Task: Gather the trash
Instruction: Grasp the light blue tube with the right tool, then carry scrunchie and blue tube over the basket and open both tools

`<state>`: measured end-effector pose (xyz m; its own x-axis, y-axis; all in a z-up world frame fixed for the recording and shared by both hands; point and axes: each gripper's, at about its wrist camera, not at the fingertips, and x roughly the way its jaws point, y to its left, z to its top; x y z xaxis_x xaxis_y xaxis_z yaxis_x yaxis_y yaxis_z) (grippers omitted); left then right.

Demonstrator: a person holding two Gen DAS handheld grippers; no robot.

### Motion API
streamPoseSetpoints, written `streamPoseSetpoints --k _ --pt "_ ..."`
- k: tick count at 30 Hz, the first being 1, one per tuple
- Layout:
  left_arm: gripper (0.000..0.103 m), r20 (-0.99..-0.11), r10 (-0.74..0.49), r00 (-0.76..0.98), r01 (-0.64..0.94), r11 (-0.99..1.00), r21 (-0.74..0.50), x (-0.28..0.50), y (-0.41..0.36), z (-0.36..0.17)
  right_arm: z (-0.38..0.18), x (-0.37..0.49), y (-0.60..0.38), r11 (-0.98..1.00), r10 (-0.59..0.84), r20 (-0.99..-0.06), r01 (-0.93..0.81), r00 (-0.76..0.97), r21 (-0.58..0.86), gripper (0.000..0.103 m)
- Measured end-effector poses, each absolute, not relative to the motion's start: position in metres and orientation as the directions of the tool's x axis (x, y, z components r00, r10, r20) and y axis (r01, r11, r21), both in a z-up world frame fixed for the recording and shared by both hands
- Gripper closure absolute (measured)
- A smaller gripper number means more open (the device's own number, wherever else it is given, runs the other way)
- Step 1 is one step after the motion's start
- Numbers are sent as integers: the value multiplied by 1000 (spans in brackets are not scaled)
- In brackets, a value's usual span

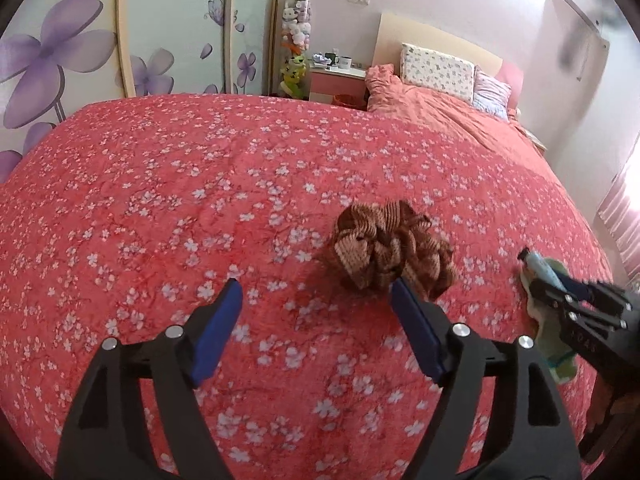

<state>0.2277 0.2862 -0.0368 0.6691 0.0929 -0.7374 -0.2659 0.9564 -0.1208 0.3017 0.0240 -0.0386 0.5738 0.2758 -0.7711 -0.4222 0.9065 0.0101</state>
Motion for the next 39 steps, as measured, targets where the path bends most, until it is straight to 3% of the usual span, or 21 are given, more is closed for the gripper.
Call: streamPoseSetpoints --k 12,18,23,26,39 --pt "28 -756 62 651 -308 932 -189 280 278 -41 -13 284 -34 944 282 -682 -323 674 71 73" --pt "49 -772 31 635 -291 935 -202 294 269 -49 -16 284 -54 955 272 -674 -280 687 100 73" --pt "76 -770 19 638 -249 951 -183 301 253 -53 -21 282 -69 961 260 -674 -252 691 112 73" --pt "87 -761 23 648 -236 957 -172 302 247 -50 -27 277 -81 967 246 -678 -225 693 121 73" --pt "88 -659 -4 752 -117 983 -139 265 207 18 7 243 -127 973 230 -604 -158 763 171 73"
